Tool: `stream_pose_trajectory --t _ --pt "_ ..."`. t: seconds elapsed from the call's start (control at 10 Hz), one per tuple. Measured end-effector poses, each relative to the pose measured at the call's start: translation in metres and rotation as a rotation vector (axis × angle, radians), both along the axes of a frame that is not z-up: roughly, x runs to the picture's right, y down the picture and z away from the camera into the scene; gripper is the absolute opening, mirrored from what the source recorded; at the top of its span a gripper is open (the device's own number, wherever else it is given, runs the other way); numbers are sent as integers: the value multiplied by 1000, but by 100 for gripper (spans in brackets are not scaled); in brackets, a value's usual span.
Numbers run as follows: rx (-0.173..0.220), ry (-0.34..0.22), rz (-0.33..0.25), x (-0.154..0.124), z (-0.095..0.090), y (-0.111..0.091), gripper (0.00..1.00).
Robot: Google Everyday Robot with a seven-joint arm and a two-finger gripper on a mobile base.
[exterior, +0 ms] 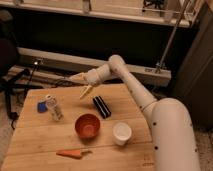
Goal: Place the ceramic cup in the ceramic bowl
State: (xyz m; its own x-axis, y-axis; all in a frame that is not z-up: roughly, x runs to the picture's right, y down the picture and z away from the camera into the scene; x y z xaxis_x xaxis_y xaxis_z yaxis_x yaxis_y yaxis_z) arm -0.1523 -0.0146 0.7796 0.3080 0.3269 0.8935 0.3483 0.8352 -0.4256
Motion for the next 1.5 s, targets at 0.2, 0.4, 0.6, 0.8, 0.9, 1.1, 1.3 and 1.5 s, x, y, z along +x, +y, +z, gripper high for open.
stream_pose_trajectory --t 0.2,0.4,0.6,0.8,0.9,1.1,1.3,1.5 --pt "54 165 -55 35 -7 0 80" --pt "111 304 -149 61 -25 12 80" --pt "142 403 -230 74 -45 25 80" --pt "150 500 -276 88 -68 37 80" --pt "153 525 -282 92 -74 40 80" --pt "169 576 -282 105 -90 48 80" --pt "204 592 -249 122 -96 59 80" --pt "230 602 -211 139 -97 71 80"
